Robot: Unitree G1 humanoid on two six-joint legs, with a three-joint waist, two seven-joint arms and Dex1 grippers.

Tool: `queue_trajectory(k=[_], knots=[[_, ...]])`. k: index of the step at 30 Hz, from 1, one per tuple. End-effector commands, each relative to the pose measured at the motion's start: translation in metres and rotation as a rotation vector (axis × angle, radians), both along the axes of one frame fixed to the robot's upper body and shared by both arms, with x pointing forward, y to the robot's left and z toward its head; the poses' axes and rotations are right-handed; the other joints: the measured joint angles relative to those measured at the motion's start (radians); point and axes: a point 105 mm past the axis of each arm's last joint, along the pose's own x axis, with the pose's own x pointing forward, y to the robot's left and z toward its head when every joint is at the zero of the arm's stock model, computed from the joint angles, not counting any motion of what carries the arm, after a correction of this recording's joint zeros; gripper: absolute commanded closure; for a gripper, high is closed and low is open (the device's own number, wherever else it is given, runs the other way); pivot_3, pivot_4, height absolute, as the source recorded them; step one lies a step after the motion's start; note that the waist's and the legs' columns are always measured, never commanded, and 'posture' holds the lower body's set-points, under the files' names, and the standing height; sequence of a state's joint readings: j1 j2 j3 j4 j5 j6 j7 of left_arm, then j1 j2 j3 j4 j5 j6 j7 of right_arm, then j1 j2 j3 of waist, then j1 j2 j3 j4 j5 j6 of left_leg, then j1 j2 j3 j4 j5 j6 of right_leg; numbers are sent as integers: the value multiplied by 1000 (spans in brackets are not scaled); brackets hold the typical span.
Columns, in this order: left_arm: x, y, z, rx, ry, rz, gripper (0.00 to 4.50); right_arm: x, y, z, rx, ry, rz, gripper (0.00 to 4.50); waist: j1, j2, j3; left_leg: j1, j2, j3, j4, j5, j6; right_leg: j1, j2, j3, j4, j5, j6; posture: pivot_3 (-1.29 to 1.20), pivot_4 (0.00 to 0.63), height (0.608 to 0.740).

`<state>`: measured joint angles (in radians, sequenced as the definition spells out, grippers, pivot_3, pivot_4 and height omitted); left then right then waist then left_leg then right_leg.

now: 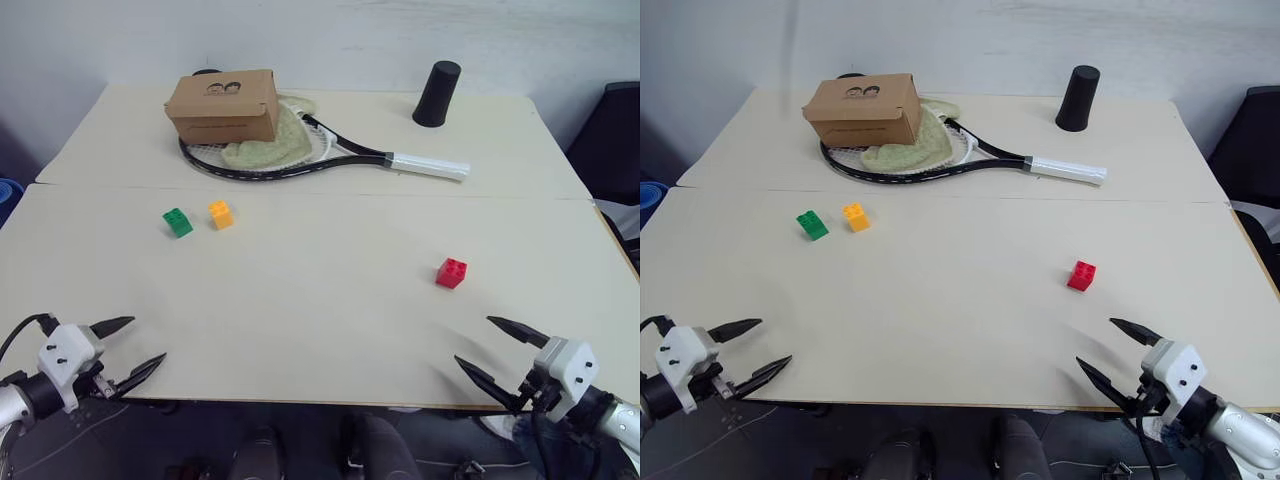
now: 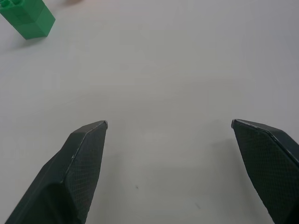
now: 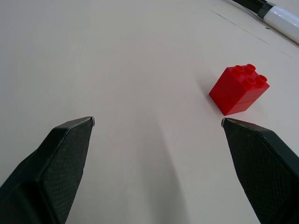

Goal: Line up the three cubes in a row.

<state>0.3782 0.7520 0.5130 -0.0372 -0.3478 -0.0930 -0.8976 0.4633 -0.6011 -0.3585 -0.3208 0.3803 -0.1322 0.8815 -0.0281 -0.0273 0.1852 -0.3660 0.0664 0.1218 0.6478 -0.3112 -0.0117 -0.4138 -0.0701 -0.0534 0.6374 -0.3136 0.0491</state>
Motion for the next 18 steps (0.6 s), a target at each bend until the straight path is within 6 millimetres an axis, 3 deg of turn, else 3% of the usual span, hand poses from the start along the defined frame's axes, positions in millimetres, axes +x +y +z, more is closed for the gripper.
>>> queue_trajectory(k=[1, 3, 7, 12, 15, 18], knots=[[-1, -1, 9, 2, -31, -9, 15, -2, 2, 5, 1, -34, 9, 0, 0, 0, 0, 0, 0, 0, 0, 0, 0, 0, 0, 0, 0, 0, 0, 0, 150, 740], [0, -4, 12, -53, -31, -13, 15, -1, -1, 6, 18, -41, -17, 0, 0, 0, 0, 0, 0, 0, 0, 0, 0, 0, 0, 0, 0, 0, 0, 0, 150, 740], [-2, -31, 16, -123, 54, -159, 15, -3, -17, 11, 62, -54, -122, 0, 2, 0, 0, 0, 0, 0, 1, 0, 0, 0, 0, 0, 1, 0, 0, 0, 150, 740], [7, -96, 29, -190, 48, -430, 15, -36, -65, 3, 49, -40, -392, 0, 27, 4, -2, 0, -2, 0, 0, 0, 0, 1, -2, 0, 0, 0, 0, 0, 150, 740], [13, -120, 36, -229, 32, -515, 15, -54, -75, -10, 56, -12, -479, 0, 24, 3, -3, 1, -1, 0, 0, 0, 0, 2, -1, 0, 0, 0, 0, 0, 150, 740], [20, -137, 40, -246, 8, -566, 15, -61, -72, -18, 79, -10, -521, 0, 13, 5, -3, 7, -1, 2, -1, 0, 0, 6, 0, 2, 1, 0, 0, 0, 150, 740]])
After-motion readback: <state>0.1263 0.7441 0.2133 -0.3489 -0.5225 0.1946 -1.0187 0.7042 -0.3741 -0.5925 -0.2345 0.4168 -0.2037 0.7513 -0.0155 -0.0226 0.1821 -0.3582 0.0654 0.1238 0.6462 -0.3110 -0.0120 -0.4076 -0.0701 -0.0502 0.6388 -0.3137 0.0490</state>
